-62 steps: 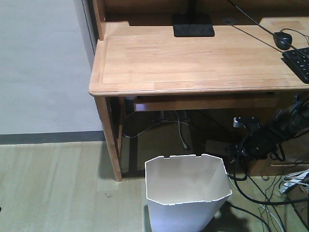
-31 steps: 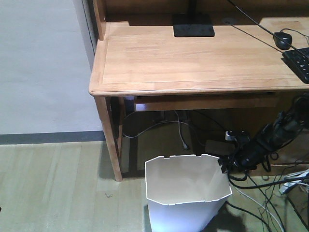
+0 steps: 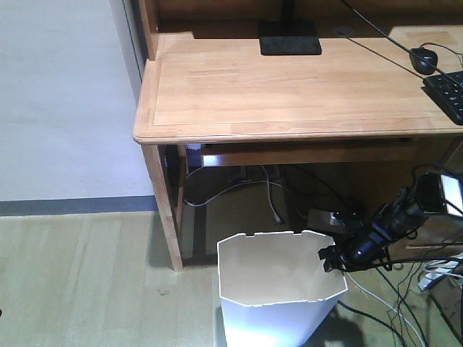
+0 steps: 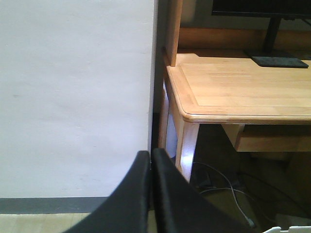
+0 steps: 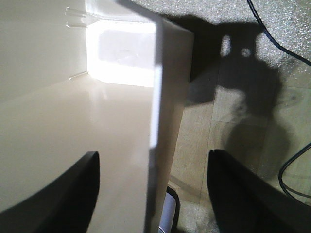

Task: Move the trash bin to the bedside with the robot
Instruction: 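Close the right gripper on the bin rim nearest the robot, then drag the bin out from under the desk with the right gripper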

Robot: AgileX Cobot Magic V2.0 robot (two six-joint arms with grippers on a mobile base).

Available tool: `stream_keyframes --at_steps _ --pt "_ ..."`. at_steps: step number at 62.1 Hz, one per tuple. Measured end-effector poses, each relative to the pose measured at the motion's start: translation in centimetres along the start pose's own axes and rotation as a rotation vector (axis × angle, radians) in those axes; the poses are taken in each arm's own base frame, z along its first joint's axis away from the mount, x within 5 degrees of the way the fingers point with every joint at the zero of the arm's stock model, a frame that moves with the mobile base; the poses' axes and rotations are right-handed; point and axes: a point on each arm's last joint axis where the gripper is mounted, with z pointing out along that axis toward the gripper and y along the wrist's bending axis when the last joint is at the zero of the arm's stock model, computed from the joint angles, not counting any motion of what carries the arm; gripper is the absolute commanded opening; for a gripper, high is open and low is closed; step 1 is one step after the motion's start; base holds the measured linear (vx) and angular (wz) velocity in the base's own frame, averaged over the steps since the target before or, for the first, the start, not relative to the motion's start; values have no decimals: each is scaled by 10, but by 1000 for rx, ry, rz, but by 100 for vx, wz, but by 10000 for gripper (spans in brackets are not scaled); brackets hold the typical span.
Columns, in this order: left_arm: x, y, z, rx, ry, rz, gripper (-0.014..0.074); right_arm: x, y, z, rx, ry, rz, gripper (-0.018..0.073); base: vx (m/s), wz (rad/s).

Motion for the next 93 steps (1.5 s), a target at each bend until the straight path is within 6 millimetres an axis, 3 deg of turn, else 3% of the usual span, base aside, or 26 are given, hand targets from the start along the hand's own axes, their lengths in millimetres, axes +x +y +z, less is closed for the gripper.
stream_keyframes --at_steps 14,24,43,62,72,85,93 --pt "0 0 0 0 0 0 -6 -2 -7 25 -9 69 3 187 0 0" --pt "0 0 0 0 0 0 -6 -7 -10 32 -28 127 27 -13 0 0" --pt "0 0 0 0 0 0 -6 -23 -6 25 -103 46 -45 -6 0 0" --pt "0 0 0 0 0 0 -6 -25 10 -13 -171 -27 -39 -5 0 0" --pt "0 0 0 0 0 0 -6 -16 1 -37 -166 -34 -42 -5 0 0" --pt "0 0 0 0 0 0 -6 -2 -21 -86 -132 -57 -91 -5 0 0" --pt "0 0 0 0 0 0 -6 2 -20 -119 -92 -88 -118 -5 0 0"
